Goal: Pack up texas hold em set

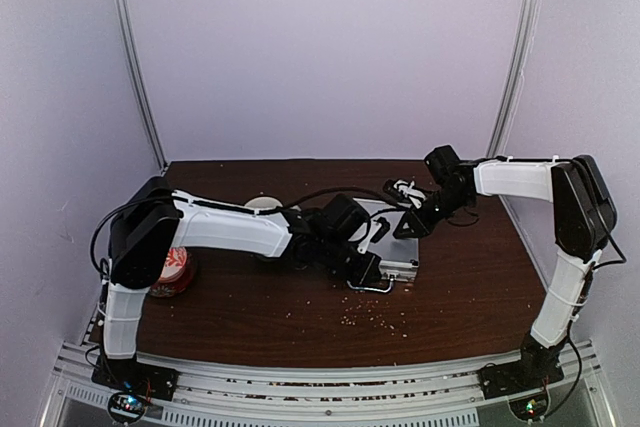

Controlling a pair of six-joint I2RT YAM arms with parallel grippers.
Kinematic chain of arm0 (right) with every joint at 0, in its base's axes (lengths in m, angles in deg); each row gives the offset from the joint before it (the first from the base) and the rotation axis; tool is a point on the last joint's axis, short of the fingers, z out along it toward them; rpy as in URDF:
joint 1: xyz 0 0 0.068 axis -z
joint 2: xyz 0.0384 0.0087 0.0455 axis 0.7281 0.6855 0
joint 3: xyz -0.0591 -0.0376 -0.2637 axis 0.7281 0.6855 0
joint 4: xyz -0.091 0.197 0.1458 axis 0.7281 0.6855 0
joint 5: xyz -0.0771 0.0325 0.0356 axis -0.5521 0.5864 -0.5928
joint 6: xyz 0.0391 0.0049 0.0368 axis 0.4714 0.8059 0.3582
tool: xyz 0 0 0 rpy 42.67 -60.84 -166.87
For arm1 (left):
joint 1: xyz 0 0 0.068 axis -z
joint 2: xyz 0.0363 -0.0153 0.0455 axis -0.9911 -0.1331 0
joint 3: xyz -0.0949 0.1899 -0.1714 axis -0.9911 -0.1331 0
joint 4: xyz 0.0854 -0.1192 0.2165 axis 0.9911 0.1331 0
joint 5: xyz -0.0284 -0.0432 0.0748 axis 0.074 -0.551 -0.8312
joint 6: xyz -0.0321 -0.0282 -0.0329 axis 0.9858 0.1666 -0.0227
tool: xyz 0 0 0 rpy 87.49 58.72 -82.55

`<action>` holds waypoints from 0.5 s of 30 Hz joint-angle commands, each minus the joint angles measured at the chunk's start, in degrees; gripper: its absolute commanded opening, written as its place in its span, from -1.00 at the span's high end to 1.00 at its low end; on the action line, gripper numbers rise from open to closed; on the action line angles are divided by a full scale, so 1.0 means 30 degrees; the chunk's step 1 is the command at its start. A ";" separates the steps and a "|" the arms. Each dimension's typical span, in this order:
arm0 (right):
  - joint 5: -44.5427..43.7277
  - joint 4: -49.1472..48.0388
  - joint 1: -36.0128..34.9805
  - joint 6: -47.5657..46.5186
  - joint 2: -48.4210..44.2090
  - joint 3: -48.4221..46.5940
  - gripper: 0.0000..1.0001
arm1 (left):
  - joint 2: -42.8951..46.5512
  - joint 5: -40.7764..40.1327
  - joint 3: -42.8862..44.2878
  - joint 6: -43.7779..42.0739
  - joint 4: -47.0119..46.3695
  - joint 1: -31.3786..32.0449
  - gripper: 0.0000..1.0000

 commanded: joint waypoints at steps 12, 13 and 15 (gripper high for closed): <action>-0.0401 0.0839 -0.0107 -0.0264 0.1119 -0.0068 0.49 | -0.1097 -0.2374 0.0262 -0.0487 0.0319 0.0156 1.00; -0.0408 0.0850 -0.0107 -0.0265 0.1133 -0.0073 0.50 | -0.1177 -0.2460 0.0274 -0.0467 0.0301 0.0156 1.00; -0.0417 0.0880 -0.0107 -0.0266 0.1181 -0.0074 0.49 | -0.1324 -0.2502 0.0342 -0.0476 0.0318 0.0156 1.00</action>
